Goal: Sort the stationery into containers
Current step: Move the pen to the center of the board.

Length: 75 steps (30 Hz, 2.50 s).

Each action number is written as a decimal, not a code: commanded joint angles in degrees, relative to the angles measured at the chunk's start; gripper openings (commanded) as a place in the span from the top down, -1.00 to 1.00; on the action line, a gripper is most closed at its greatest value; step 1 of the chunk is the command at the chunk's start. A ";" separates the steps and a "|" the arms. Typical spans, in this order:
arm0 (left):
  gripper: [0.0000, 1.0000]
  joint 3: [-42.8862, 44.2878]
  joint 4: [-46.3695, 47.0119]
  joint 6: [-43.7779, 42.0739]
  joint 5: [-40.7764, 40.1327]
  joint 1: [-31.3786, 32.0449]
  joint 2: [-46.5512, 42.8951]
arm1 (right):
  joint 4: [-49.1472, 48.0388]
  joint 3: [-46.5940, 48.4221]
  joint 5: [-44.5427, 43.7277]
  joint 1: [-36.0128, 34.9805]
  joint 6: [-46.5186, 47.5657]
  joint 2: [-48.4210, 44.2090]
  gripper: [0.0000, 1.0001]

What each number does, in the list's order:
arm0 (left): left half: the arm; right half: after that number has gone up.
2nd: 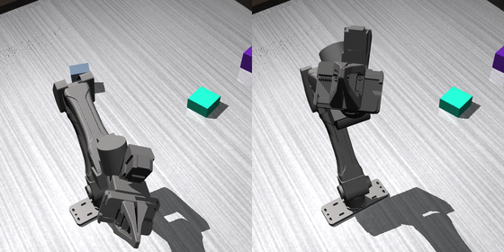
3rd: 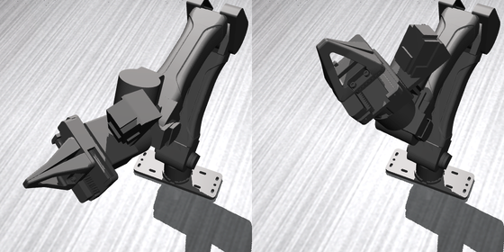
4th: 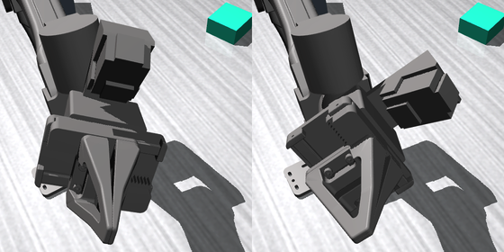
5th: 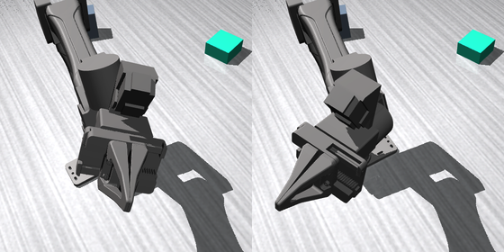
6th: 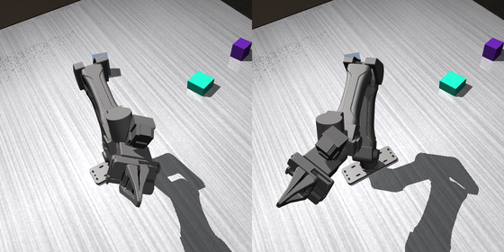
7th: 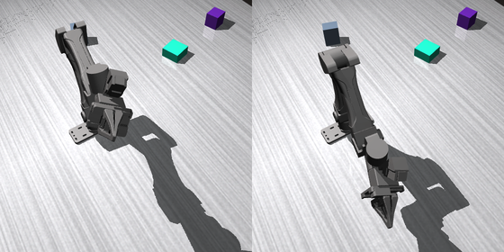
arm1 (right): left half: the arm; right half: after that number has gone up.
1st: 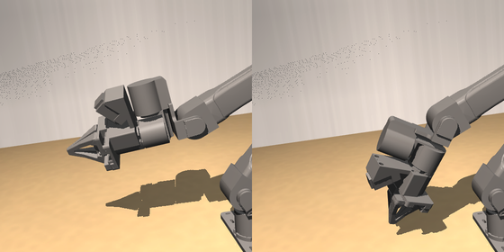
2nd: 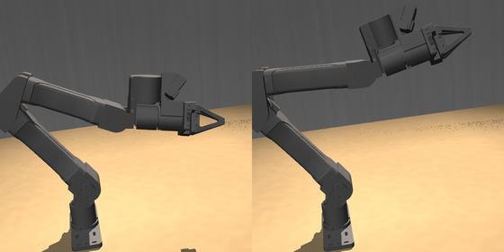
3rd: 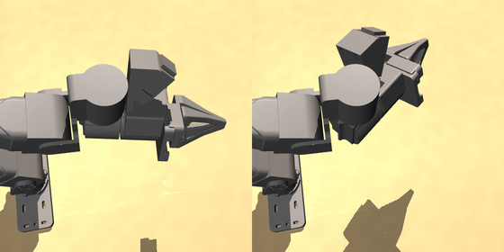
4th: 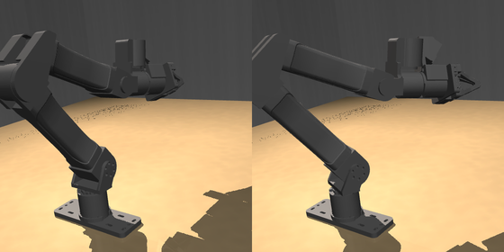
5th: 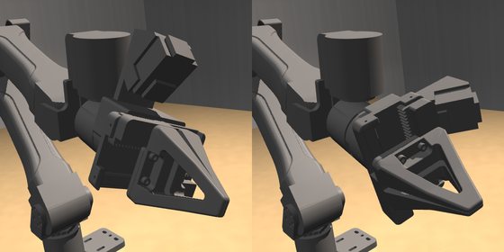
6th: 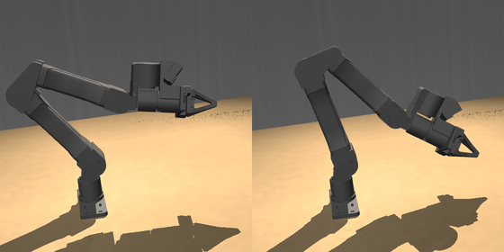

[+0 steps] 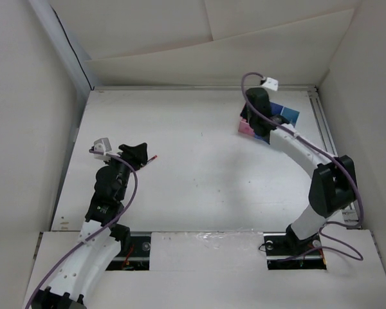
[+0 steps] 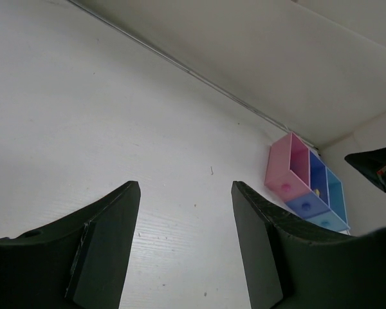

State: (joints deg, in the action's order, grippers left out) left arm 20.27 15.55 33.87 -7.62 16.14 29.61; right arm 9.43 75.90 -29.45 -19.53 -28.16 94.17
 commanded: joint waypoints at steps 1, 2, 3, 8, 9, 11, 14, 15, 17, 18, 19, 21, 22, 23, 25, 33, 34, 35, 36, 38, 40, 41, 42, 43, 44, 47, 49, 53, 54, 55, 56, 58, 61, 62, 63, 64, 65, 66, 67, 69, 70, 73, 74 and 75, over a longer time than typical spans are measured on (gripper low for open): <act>-0.11 2.05 0.27 -0.03 -3.01 0.12 -1.83 | -2.31 -0.75 2.64 -8.13 -0.40 -0.05 0.84; -0.11 1.53 -0.51 0.58 -3.89 0.12 -2.35 | -3.53 -0.06 3.69 -10.24 -1.71 1.44 1.00; -0.11 1.52 -1.13 1.37 -5.46 0.12 -2.36 | -4.50 -0.05 7.18 -14.62 -1.72 2.32 1.00; -0.11 2.84 -7.17 5.06 -10.92 0.12 -4.39 | -6.09 7.41 11.25 -27.56 -1.20 11.46 1.00; -0.11 4.50 -8.59 5.07 -11.97 0.12 -3.86 | -6.09 8.12 11.26 -28.97 -1.19 13.56 1.00; -0.08 5.04 -10.45 5.60 -13.38 0.12 -1.58 | -6.09 8.65 11.87 -31.53 -1.19 14.29 1.00; -0.03 5.04 -11.59 6.64 -12.87 0.12 2.45 | -6.09 6.64 13.27 -32.06 -1.72 13.07 1.00; 0.06 5.04 -12.64 6.65 -12.86 0.12 3.78 | -6.61 4.02 13.28 -32.06 -1.72 10.97 1.00; 0.15 6.18 -13.26 7.53 -12.86 0.12 6.15 | -6.62 0.93 13.28 -32.06 -1.72 8.32 1.00; 0.20 6.18 -13.27 8.05 -12.86 0.12 8.25 | -7.23 -2.21 13.28 -32.58 -1.72 7.00 1.00; 0.27 6.70 -13.27 8.58 -12.86 0.12 9.23 | -7.23 -3.64 12.76 -32.59 -1.72 4.38 1.00; 0.30 6.71 -13.27 9.19 -13.47 0.12 12.56 | -7.23 -6.10 12.75 -33.29 -1.19 2.17 1.00; 0.30 7.23 -13.27 9.90 -13.48 0.12 13.71 | -7.23 -8.20 12.75 -33.29 -1.19 1.20 1.00; 0.30 7.24 -12.48 9.90 -13.48 -0.49 15.03 | -7.23 -9.18 12.23 -33.82 -0.67 -0.46 1.00; 0.30 7.24 -11.43 9.90 -10.85 -3.11 19.32 | -7.23 -10.94 12.23 -34.35 -0.67 -2.14 1.00; 0.02 13.29 -9.31 3.32 -3.29 -5.51 35.33 | -7.76 -17.70 11.70 -34.88 1.88 -10.57 1.00; 0.02 15.22 -10.01 2.61 -3.28 -5.51 36.74 | -8.37 -18.24 11.70 -34.88 1.88 -11.37 1.00; 0.02 15.84 -10.01 0.87 -3.28 -5.51 39.36 | -8.38 -18.76 11.70 -34.88 2.49 -12.16 1.00; 0.07 16.37 -11.23 0.24 -3.28 -5.51 40.52 | -8.38 -19.38 11.70 -34.88 2.50 -12.69 1.00; 0.09 17.69 -11.86 -0.29 -4.76 -4.98 42.98 | -8.38 -19.91 11.70 -34.88 3.03 -13.40 0.99; 0.11 17.70 -12.47 -0.82 -6.09 -4.45 43.61 | -8.38 -20.43 13.19 -34.35 3.03 -14.71 0.99; 0.11 18.39 -12.47 -1.43 -6.62 -4.45 44.39 | -8.38 -20.44 13.71 -34.35 3.03 -14.72 0.99; 0.11 19.01 -12.48 -1.44 -7.93 -3.93 45.44 | -8.38 -20.44 14.24 -34.35 3.03 -15.33 0.99; 0.08 19.54 -13.35 -1.96 -8.81 -3.92 45.98 | -8.38 -20.44 14.25 -34.35 3.03 -15.94 0.99; 0.05 19.54 -13.35 -1.96 -9.43 -3.92 46.50 | -8.38 -20.44 14.25 -34.35 3.03 -15.95 0.99; 0.02 20.07 -13.35 -3.28 -8.82 -3.14 48.09 | -8.38 -21.05 14.77 -33.73 3.03 -17.26 0.97; -0.01 20.07 -12.83 -4.16 -6.36 -3.13 49.32 | -8.99 -21.58 15.39 -33.21 3.03 -17.27 0.97; 0.13 20.07 -12.83 -4.16 -6.36 -3.13 50.81 | -8.99 -21.58 16.53 -33.21 3.03 -17.79 0.97; 0.15 20.07 -12.83 -4.16 -6.36 -3.13 51.34 | -8.99 -21.58 16.53 -33.21 3.03 -17.79 0.97; 0.15 19.46 -12.83 -4.16 -6.36 -3.13 51.34 | -8.99 -21.58 16.53 -33.21 3.03 -17.79 0.97; 0.15 19.45 -13.35 -3.46 -6.88 -3.13 51.34 | -8.99 -21.58 16.53 -33.21 3.03 -17.79 0.97; 0.25 18.93 -13.35 -3.46 -6.88 -3.13 51.34 | -8.99 -21.58 17.06 -33.21 3.03 -17.79 0.97; 0.34 18.93 -13.35 -3.46 -6.88 -3.13 51.34 | -9.51 -21.58 17.06 -33.21 3.03 -17.79 0.97; 0.40 18.93 -13.35 -3.46 -5.75 -3.13 52.04 | -9.52 -21.58 17.67 -33.21 3.03 -17.79 0.97; 0.44 18.93 -13.35 -3.46 -5.74 -3.13 52.74 | -9.52 -21.58 17.67 -33.21 3.03 -17.79 0.95; 0.46 18.93 -13.35 -3.46 -4.79 -3.13 52.75 | -9.52 -21.58 17.67 -33.21 3.03 -17.79 0.95; 0.46 18.93 -13.35 -2.94 -4.78 -2.61 53.44 | -9.52 -21.58 17.67 -33.21 3.03 -17.79 0.95; 0.50 18.93 -13.35 -2.93 -4.25 -2.61 53.45 | -9.52 -21.58 17.67 -33.21 3.03 -17.79 0.95; 0.50 18.93 -13.35 -2.93 -4.25 -1.82 54.84 | -9.52 -21.58 17.67 -33.21 3.03 -17.79 0.95; 0.50 19.54 -13.35 -2.31 -4.25 -0.23 55.74 | -9.52 -21.58 17.67 -33.21 3.03 -17.79 0.95; 0.52 19.54 -13.88 -1.71 -4.77 0.29 56.52 | -9.52 -21.58 17.67 -33.21 3.03 -17.79 0.95; 0.52 20.77 -13.88 -1.18 -3.12 1.17 57.14 | -9.52 -21.58 17.67 -33.21 3.03 -17.79 0.92; 0.52 20.77 -13.88 -1.17 -2.32 1.17 57.66 | -9.52 -21.58 17.67 -33.21 3.03 -17.79 0.92; 0.55 20.77 -12.32 -1.17 -0.23 1.17 57.67 | -9.52 -21.58 17.67 -33.21 3.03 -17.79 0.90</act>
State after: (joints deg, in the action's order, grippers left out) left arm 39.90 3.53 31.81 -11.84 17.17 86.19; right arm 2.92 54.46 -12.16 -52.93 -25.65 78.28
